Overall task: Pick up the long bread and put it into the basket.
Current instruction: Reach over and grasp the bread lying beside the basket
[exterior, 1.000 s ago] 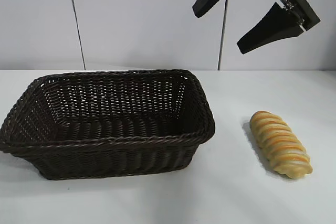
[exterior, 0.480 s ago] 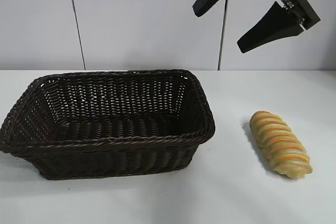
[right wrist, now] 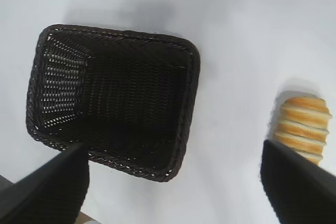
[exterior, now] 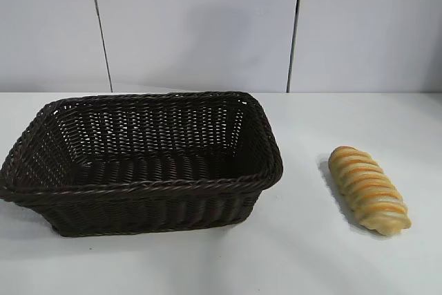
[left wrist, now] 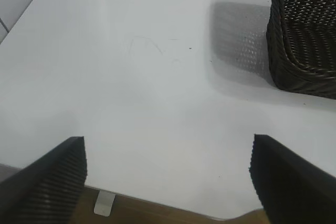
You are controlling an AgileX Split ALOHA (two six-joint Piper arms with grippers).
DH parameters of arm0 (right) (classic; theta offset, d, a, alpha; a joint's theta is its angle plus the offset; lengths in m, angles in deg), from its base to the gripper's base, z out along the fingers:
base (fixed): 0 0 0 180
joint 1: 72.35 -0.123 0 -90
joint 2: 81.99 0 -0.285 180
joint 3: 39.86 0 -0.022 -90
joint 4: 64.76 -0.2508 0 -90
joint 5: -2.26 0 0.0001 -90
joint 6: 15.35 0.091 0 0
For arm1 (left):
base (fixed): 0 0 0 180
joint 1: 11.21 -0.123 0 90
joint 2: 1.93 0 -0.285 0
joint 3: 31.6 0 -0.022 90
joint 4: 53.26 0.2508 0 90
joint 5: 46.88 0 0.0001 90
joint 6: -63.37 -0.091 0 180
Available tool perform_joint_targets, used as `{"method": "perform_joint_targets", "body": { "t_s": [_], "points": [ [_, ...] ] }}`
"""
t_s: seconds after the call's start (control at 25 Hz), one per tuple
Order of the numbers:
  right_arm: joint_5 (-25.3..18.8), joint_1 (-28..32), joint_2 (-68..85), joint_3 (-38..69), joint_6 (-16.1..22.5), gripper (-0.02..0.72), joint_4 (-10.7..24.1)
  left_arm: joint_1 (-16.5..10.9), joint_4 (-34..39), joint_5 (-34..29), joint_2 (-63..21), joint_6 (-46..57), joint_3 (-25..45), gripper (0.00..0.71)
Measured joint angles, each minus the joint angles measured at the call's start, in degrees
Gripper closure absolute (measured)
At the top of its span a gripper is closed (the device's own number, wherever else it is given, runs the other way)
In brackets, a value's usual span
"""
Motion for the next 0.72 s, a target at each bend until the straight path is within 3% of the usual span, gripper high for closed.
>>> {"method": "perform_joint_targets", "body": {
  "t_s": [0.36,0.72],
  "points": [
    [0.2,0.0,-4.8,4.3,0.3,0.093,0.4,0.0,0.0,0.0,0.0,0.0,0.0,0.095],
    [6.4,0.0,-11.3,13.3,1.4,0.093,1.7,0.0,0.0,0.0,0.0,0.0,0.0,0.095]
  ]
}}
